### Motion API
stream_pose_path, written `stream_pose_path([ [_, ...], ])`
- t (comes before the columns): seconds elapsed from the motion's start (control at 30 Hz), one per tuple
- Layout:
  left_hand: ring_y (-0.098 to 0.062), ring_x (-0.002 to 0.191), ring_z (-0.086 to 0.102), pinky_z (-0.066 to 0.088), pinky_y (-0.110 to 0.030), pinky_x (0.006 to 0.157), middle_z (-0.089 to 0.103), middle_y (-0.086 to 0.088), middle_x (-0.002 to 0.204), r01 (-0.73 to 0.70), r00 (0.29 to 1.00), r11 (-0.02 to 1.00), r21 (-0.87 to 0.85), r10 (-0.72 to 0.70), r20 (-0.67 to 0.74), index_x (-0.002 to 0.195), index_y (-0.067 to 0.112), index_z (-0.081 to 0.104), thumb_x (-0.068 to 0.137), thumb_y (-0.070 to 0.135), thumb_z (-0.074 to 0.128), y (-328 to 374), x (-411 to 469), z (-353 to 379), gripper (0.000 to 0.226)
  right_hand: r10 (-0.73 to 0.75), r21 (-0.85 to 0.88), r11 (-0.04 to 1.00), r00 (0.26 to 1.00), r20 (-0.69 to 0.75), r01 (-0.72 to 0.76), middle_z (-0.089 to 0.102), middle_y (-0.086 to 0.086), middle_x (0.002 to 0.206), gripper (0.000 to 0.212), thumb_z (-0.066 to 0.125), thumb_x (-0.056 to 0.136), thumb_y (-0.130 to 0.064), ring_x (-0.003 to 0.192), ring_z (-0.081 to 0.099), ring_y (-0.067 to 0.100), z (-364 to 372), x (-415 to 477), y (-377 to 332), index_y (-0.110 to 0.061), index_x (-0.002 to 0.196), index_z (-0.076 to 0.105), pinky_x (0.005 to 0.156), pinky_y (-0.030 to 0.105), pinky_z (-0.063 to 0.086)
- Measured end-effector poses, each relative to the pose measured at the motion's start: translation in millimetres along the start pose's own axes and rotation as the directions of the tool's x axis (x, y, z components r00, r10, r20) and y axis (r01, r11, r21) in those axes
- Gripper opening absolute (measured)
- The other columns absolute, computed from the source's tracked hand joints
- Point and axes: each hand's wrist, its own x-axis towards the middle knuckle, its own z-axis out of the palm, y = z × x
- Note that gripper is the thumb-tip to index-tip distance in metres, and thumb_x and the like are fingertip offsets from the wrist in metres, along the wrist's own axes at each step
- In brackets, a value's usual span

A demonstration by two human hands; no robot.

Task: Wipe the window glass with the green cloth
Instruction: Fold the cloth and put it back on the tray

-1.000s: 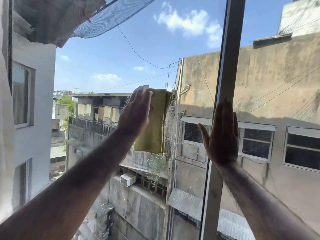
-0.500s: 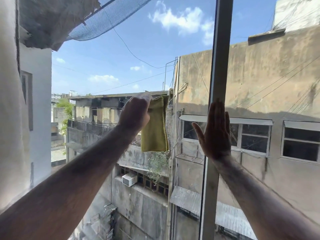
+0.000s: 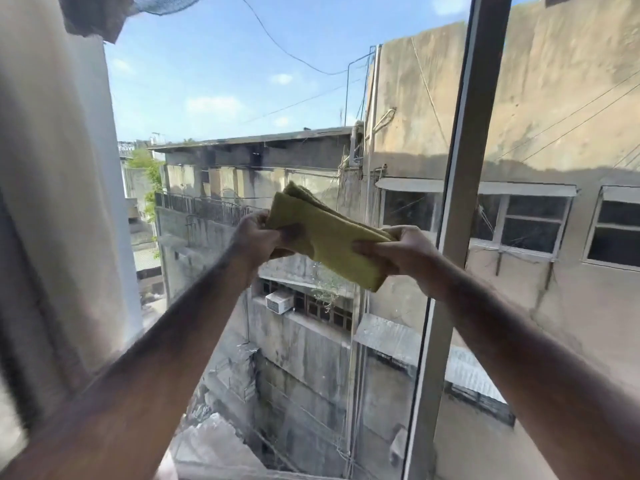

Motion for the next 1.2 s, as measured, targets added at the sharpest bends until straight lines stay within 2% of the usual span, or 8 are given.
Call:
stream_pose_path([
  [0.2,-0.011,0.072,0.076,0.063,-0.028,0.062,0.078,0.006,0.081,0.324,0.945,0.945,-0.045,-0.321,0.057,0.092,0.02,0.077,0.091,0.038,0.074,-129,-77,-23,0.018,0.317,0.246,0.914,0.946,0.066,-0.324,0.081,0.003,0.09,0.05,0.096,0.065,-0.035,0.076,0.076,0.016,50,-72,109,-0.009,0.106,0.082,0.073,0.033,0.065],
  [0.3,-0.009,0.073,0.072,0.062,-0.029,0.071,0.075,0.008,0.078,0.442,0.892,0.897,-0.012,-0.438,0.109,0.09,0.023,0.076,0.091,0.033,0.073,-200,-117,-30,0.01,0.474,0.31,0.818,0.873,0.114,-0.484,0.077,0.004,0.094,0.044,0.089,0.081,-0.029,0.076,0.071,0.015,85,-118,173,-0.006,0.117,0.078,0.069,0.029,0.061],
  [0.4,-0.009,0.07,0.073,0.064,-0.025,0.064,0.076,0.008,0.076,0.54,0.833,0.841,0.014,-0.537,0.13,0.084,0.024,0.075,0.091,0.024,0.074,-271,-163,-35,0.006,0.591,0.33,0.72,0.788,0.17,-0.611,0.076,0.002,0.085,0.033,0.081,0.091,-0.022,0.068,0.07,0.012,118,-169,237,-0.003,0.117,0.076,0.06,0.024,0.063],
  [0.53,-0.012,0.073,0.071,0.062,-0.028,0.068,0.073,0.002,0.085,0.67,0.72,0.735,0.106,-0.678,0.15,0.098,0.021,0.068,0.091,0.018,0.072,-373,-232,-37,0.008,0.703,0.294,0.587,0.655,0.277,-0.754,0.078,-0.007,0.077,0.009,0.072,0.098,-0.018,0.067,0.072,0.005,159,-244,330,-0.013,0.102,0.078,0.06,0.02,0.063],
  [0.7,-0.008,0.072,0.073,0.06,-0.029,0.068,0.075,0.0,0.091,0.807,0.53,0.552,0.207,-0.833,0.156,0.101,0.015,0.072,0.091,0.014,0.073,-491,-323,-32,0.01,0.811,0.253,0.424,0.488,0.321,-0.87,0.084,-0.006,0.087,0.012,0.08,0.091,-0.011,0.076,0.079,0.004,195,-342,435,-0.014,0.103,0.082,0.063,0.017,0.062],
  [0.8,-0.009,0.081,0.074,0.062,-0.034,0.077,0.077,0.001,0.098,0.845,0.429,0.455,0.28,-0.891,0.151,0.105,0.013,0.077,0.089,0.017,0.077,-558,-377,-27,0.016,0.871,0.219,0.343,0.396,0.289,-0.914,0.083,-0.002,0.091,0.021,0.085,0.085,-0.008,0.078,0.079,0.005,215,-403,491,-0.007,0.106,0.082,0.065,0.018,0.064],
  [0.97,-0.003,0.082,0.072,0.058,-0.023,0.069,0.081,0.012,0.089,0.852,0.298,0.325,0.409,-0.946,0.131,0.096,0.023,0.081,0.086,0.029,0.08,-655,-458,-12,0.012,0.943,0.13,0.236,0.259,0.209,-0.963,0.075,0.0,0.084,0.012,0.086,0.085,-0.006,0.074,0.076,0.011,253,-499,575,-0.011,0.088,0.076,0.065,0.02,0.065],
  [1.2,-0.018,0.083,0.074,0.059,-0.03,0.071,0.082,-0.006,0.093,0.696,0.341,0.276,0.663,-0.939,0.033,0.097,0.013,0.081,0.085,0.031,0.08,-749,-535,16,0.021,0.985,-0.037,0.171,0.17,0.025,-0.985,0.068,0.015,0.092,0.027,0.089,0.083,-0.009,0.086,0.069,0.027,297,-591,654,0.008,0.099,0.076,0.089,0.049,0.067],
])
